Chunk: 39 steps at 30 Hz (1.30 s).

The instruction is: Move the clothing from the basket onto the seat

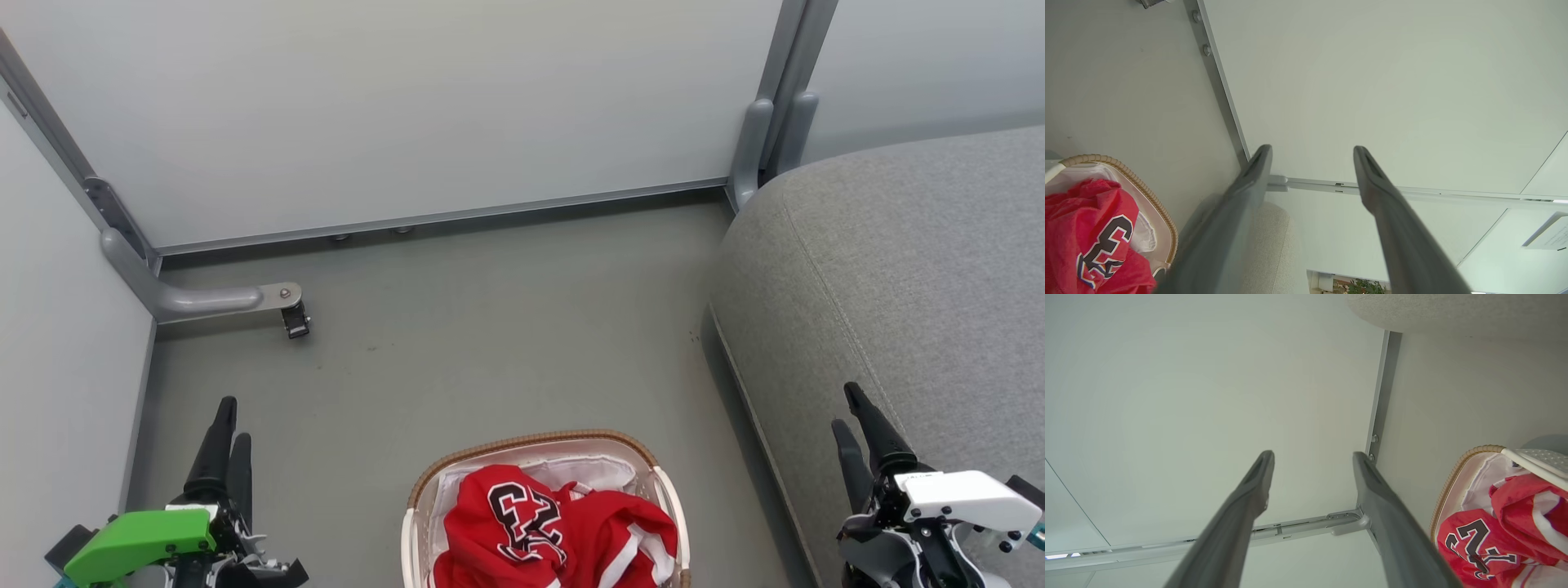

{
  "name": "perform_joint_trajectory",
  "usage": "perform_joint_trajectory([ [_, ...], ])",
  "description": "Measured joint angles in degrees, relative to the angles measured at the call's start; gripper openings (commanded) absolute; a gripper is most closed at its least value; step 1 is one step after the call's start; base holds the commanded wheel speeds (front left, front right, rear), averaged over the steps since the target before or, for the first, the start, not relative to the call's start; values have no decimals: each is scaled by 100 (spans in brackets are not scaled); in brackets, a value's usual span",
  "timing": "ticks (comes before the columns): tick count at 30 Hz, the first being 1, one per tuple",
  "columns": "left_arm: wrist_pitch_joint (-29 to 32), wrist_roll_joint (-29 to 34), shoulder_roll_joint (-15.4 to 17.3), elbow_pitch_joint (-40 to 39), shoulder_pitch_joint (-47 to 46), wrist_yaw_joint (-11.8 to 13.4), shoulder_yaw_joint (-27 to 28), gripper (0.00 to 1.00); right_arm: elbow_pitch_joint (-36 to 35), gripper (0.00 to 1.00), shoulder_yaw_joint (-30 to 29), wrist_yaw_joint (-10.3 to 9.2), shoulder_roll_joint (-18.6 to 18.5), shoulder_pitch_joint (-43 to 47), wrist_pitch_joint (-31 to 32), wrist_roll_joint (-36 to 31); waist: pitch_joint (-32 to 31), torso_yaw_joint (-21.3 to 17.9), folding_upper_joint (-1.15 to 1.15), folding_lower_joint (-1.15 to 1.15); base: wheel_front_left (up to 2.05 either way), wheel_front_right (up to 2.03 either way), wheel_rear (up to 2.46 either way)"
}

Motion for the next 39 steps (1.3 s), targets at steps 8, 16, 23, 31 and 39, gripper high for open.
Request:
perform_joint_trajectory([
  [8,-243,225,13,14,12,0,-103,100,-37,100,242,0,-120,7,-227,-344,9,6,0,0,0,0,0],
  [16,-455,1039,33,54,12,0,-109,100,-37,100,355,0,-189,-40,-431,-1141,25,11,0,0,0,0,0],
  [23,-613,2054,33,85,13,-1,-101,100,-34,100,475,0,-248,-52,-606,-1952,34,14,0,0,0,0,0],
  [31,-791,3190,34,85,19,0,-121,100,-36,100,576,0,-257,-109,-778,-2815,41,22,0,0,0,0,0],
  [39,-956,4125,52,83,23,65,-234,100,32,100,759,1,-332,-175,-934,-3633,57,31,0,0,0,0,0],
])
